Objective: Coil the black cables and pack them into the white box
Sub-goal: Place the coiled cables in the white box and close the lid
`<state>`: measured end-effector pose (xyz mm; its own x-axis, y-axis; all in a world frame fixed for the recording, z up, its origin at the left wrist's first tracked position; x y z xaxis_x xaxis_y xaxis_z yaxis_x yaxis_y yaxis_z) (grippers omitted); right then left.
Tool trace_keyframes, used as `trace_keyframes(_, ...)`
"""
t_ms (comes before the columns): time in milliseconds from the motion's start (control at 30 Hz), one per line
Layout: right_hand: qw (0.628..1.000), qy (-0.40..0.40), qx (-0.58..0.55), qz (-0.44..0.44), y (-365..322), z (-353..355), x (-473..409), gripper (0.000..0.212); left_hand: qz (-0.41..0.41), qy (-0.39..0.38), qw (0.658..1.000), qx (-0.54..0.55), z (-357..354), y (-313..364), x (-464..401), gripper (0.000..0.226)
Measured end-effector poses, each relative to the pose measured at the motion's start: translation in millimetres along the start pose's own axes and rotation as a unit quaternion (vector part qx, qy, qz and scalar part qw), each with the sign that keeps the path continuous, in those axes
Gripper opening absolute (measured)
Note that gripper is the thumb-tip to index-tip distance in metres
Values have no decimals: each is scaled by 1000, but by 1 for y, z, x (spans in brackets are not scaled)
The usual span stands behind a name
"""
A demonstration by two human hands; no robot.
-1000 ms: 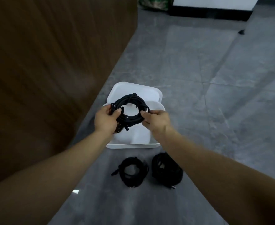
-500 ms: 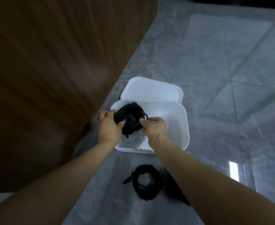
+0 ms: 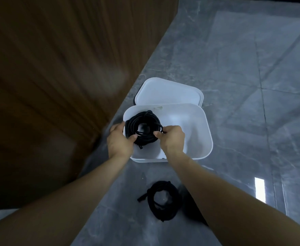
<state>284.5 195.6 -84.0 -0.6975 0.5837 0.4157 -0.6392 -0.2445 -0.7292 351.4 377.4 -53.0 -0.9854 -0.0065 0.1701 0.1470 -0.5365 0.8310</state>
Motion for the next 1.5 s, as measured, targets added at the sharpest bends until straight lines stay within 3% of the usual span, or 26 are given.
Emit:
trace_keyframes(133,997,-55,51,24,-5,4,5,18,0,-28,999,-35,0,5,0,62)
trace_keyframes(233,995,-76,53,38,-4,17,9,48,-13,-30,998,-52,4,17,1,55)
trace_keyframes(367,996,-47,37,61,-7,53,14,45,-69,-9,997,-25,6,45,19,41)
trace_keyframes(467,997,-5,23,70,4,93,27,36,-132,-60,989,-19,-18,70,57,36)
trace_keyframes(600,996,12,85,31,49,131,52,21,-171,-144,975,-5,-58,75,118,29)
trace_keyframes(700,985,-21,170,-22,92,139,70,31,-116,-216,969,-25,-93,47,153,29)
trace_keyframes(867,957,-91,262,-79,144,130,98,45,67,-275,951,-127,-124,-16,182,48)
trace_keyframes(933,964,-103,229,-89,157,123,103,36,96,-306,937,-139,-134,-30,190,52)
trace_keyframes(1000,978,-108,143,-110,165,116,108,27,125,-318,936,-81,-141,-33,197,48)
trace_keyframes(1167,992,-83,28,-95,157,123,112,13,154,-263,950,64,-136,-25,186,34)
trace_keyframes(1267,995,-71,-37,-64,133,136,109,18,158,-224,942,195,-125,-5,173,26)
trace_keyframes(1333,994,-72,-72,-45,113,143,105,23,143,-205,931,267,-115,17,164,27)
trace_keyframes(1433,989,-84,-118,-11,80,150,94,21,87,-172,937,290,-95,49,143,37)
trace_keyframes(1500,986,-91,-142,12,58,150,84,20,73,-152,936,308,-84,66,127,28)
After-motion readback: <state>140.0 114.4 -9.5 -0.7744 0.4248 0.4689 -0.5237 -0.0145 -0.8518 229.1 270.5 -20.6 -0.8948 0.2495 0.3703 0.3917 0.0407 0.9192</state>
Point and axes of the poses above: each hand's wrist, its own x-axis away from the middle knuckle, its own z-axis out of the back of the hand, y = z × x, the point moved 9 cm from there along -x, towards the middle knuckle, and after that the axes turned 13 degrees about x, right-handed, at the moved point
